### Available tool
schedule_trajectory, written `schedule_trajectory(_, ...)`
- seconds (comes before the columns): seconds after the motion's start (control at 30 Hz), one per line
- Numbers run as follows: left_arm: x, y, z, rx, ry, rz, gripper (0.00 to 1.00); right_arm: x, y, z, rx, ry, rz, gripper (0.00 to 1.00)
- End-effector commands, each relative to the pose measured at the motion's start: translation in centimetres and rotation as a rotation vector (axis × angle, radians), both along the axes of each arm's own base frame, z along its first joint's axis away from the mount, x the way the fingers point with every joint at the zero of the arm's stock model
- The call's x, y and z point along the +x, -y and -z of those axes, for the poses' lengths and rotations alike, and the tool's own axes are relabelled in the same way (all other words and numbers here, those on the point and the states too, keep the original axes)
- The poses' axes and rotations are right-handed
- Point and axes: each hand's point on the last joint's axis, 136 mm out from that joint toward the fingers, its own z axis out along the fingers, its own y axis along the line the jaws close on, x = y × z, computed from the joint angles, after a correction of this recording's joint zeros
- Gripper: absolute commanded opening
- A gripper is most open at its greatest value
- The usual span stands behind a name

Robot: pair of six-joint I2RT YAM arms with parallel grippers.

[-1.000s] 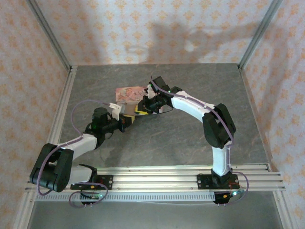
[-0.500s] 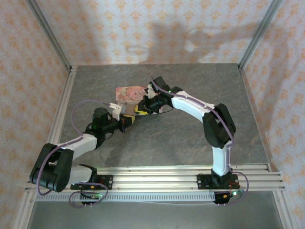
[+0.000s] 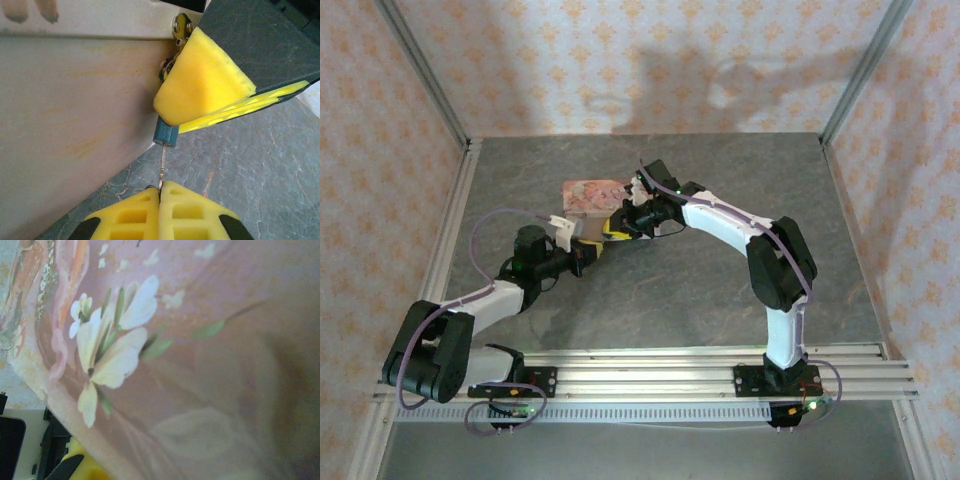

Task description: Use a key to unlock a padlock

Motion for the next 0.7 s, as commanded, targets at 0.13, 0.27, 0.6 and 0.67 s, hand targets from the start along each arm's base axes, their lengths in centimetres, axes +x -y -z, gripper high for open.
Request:
schedule_trajectory(0.13, 0.2, 0.4, -3.1, -0.011, 0.103, 0.014, 0.0, -1.7, -1.1, -4.2, 0.126, 0.007, -0.074, 0.0)
schedule_trajectory(0.27, -0.4, 0.3, -3.2, -0.01, 0.106, 0.021, 0.0, -1.9, -1.0, -4.9, 0.13, 0.012, -0.084, 0.0)
schedule_trajectory(0.6, 0.2, 0.2, -3.5, -0.006, 0.109, 0.006, 0.0, -2.3, -1.1, -5.0, 0.144, -0.012, -0.096, 0.0)
schedule_trajectory(0.67, 0.6, 0.3, -3.4, -0.011, 0.104, 0.005, 0.0, -2.6, -1.1, -4.9, 0.146, -0.017, -0.101, 0.0)
